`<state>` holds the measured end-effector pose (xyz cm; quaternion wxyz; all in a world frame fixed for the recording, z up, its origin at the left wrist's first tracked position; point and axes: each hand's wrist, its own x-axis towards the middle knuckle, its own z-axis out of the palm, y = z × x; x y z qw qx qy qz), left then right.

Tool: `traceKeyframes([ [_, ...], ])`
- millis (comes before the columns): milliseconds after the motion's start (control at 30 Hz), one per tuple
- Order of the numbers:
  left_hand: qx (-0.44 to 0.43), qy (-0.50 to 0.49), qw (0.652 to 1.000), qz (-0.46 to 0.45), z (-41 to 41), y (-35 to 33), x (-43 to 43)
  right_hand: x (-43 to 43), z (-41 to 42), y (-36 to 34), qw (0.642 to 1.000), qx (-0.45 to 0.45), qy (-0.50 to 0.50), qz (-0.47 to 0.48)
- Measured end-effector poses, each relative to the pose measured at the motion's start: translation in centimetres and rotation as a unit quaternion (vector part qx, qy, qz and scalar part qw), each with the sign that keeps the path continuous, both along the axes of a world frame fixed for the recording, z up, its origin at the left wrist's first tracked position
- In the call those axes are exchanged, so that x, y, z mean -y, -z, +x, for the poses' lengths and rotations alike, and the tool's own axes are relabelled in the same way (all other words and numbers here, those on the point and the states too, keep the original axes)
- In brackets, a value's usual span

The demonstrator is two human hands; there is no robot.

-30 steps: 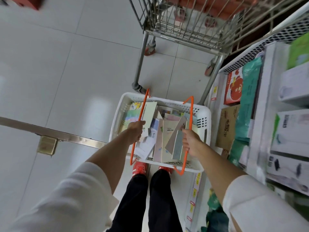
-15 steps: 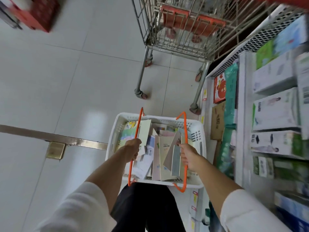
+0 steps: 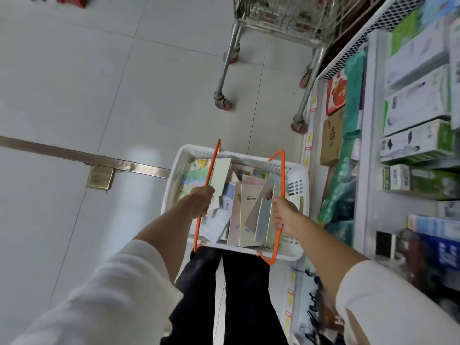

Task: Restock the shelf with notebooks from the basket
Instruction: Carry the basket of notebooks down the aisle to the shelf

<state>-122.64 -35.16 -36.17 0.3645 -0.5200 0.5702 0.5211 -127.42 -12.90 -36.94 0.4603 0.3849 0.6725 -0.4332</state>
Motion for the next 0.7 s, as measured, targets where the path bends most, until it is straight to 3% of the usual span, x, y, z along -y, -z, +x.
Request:
traceKeyframes([
  [700,0.011,0.054,0.998,-0.006,30.0,0.8,-2.5,-3.4,29.7,-0.8,1.000,0.016,0.016,-0.014],
])
